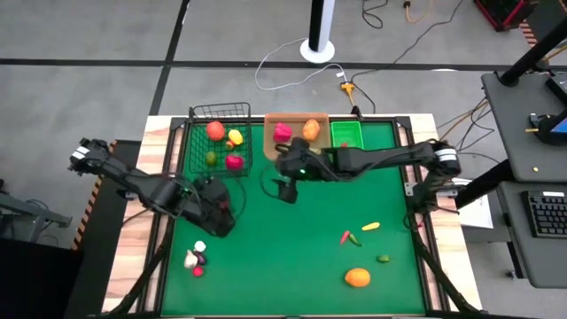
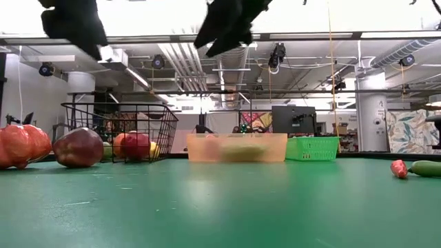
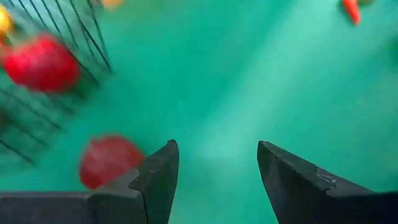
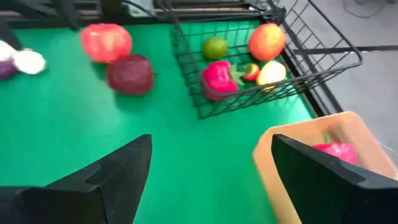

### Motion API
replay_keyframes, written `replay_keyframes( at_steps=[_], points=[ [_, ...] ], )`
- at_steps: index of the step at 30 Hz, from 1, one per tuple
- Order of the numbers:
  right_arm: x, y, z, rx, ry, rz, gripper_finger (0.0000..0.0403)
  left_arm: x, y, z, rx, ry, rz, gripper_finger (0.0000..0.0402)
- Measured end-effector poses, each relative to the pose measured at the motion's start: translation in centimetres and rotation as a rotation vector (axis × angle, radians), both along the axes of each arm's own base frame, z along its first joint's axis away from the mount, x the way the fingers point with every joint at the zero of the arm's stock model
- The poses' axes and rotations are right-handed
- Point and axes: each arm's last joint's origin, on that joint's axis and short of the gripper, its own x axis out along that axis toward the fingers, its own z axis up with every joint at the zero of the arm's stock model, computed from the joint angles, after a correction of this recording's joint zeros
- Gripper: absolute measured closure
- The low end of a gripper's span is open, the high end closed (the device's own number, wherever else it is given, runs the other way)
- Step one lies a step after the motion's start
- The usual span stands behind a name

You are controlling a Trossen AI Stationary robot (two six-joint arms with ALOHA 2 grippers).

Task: Sort produce into baskets
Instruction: Put the right white garlic into the green basket

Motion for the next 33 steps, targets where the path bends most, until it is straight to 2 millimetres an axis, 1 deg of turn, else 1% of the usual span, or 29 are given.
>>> replay_keyframes(
  at_steps=[7, 12, 16, 21, 25, 30, 33],
  points=[
    [-3.7, 2.3, 0.6, 0.051, -0.038, 0.023, 0.0080, 0.7, -3.3, -1.8, -0.233, 0.175, -0.004, 0.0201],
    [-5.8, 3.5, 1.2, 0.082, -0.066, 0.041, 0.0083, 0.9, -5.4, -2.7, -0.300, 0.281, 0.017, 0.0201],
    [-6.8, 4.3, 1.5, 0.106, -0.078, 0.053, 0.0078, 1.0, -6.6, -3.7, -0.327, 0.368, 0.097, 0.0201],
    [-7.2, 5.6, 1.9, 0.114, -0.095, 0.087, 0.0081, 1.1, -8.2, -5.5, -0.358, 0.488, 0.135, 0.0201],
    [-7.2, 6.1, 1.7, 0.121, -0.085, 0.098, 0.0083, 0.9, -9.2, -6.9, -0.333, 0.573, 0.140, 0.0201],
    [-7.1, 6.2, 1.5, 0.128, -0.082, 0.094, 0.0078, 0.5, -8.9, -7.9, -0.240, 0.666, 0.184, 0.0201],
    [-7.1, 6.2, 1.6, 0.129, -0.082, 0.094, 0.0076, 0.3, -8.8, -8.2, -0.228, 0.674, 0.192, 0.0201]
  ],
)
